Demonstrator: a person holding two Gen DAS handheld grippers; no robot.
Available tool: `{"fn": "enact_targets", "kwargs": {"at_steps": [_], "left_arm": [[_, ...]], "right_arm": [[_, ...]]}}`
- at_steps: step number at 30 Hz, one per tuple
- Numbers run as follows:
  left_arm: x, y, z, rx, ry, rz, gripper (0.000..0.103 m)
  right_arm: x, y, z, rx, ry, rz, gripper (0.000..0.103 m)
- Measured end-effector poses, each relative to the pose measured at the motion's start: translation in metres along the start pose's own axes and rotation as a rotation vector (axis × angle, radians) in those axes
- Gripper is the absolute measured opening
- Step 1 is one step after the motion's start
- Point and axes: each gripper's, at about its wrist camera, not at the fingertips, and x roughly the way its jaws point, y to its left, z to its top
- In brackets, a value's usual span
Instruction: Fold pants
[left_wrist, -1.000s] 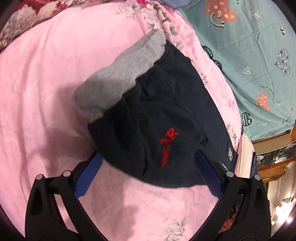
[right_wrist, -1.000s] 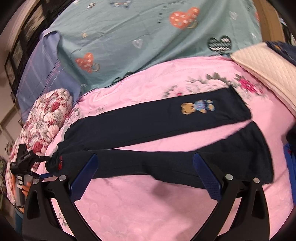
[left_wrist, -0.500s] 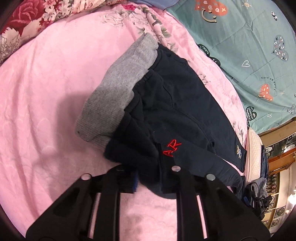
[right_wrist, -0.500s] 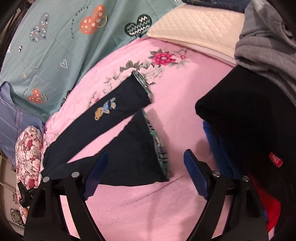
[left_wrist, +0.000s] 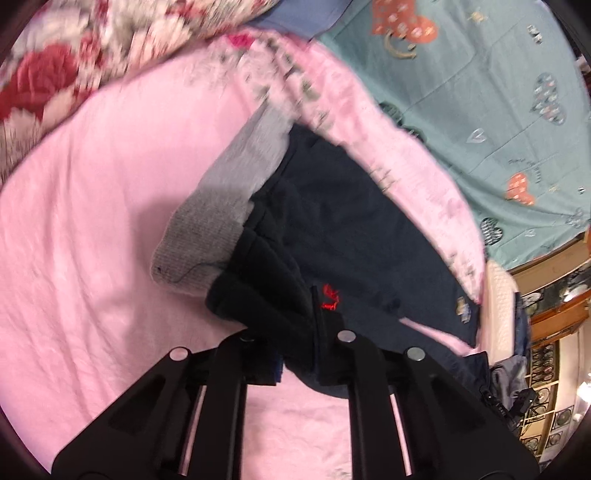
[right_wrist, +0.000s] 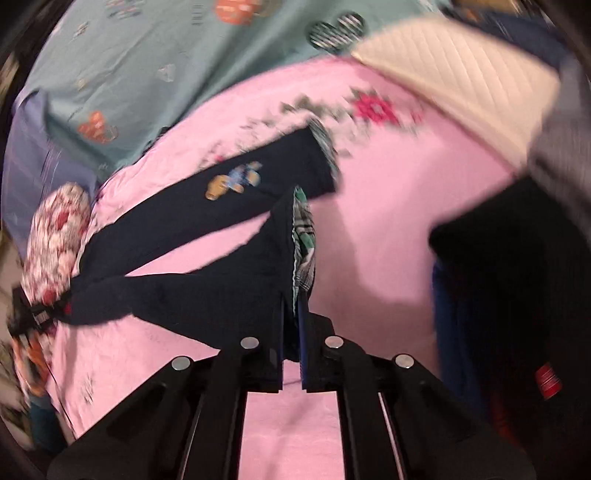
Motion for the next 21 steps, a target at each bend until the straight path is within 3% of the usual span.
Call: {"fn": "enact_targets", "kwargs": {"at_steps": [4,7,10,12,15,16,17,18,21], "left_arm": [[-0.058,-0.023,0.016,0.059,-0.089,-0.056,0.006],[-0.077,-0.022,0.010,0.115,-0.092,-0.009,0.006],[-0.070,-0.001,-0.004,0.109,-0.017,0.025,0.006],[-0.051,0.020,-0.019,0.107,0.064,0.075,0.007],[-0.026,0.052,-0.039,0.095,0.190,0.127,0.018],[-0.027,0.060,-0.043,0.088,0.193,0.138,0.023],[-0.031,0.064,-0.043,0.083,0.176,0.151,0.043],[-0.037,0.065,-0.041,0.081,0.150,0.169,0.060],[-0.064,0.056,-0.032,0.109,0.059,0.198,0.068]], "right_arm": [[-0.044,0.019,0.021,-0.055,-0.082,-0.005,0.006],[-0.066,0.023,0.018,-0.088,-0.088,-0.015,0.006],[-0.063,0.010,-0.008,-0.064,-0.004,-0.047,0.006],[-0.045,-0.001,-0.032,-0.050,0.128,-0.090,0.012],[-0.030,-0.009,-0.052,-0.104,0.255,-0.300,0.030],[-0.033,-0.009,-0.050,-0.104,0.241,-0.302,0.031],[-0.041,-0.008,-0.041,-0.092,0.189,-0.276,0.038],[-0.049,-0.006,-0.031,-0.075,0.130,-0.237,0.051],[-0.051,0.007,0.005,-0.073,-0.007,-0.128,0.057]]}}
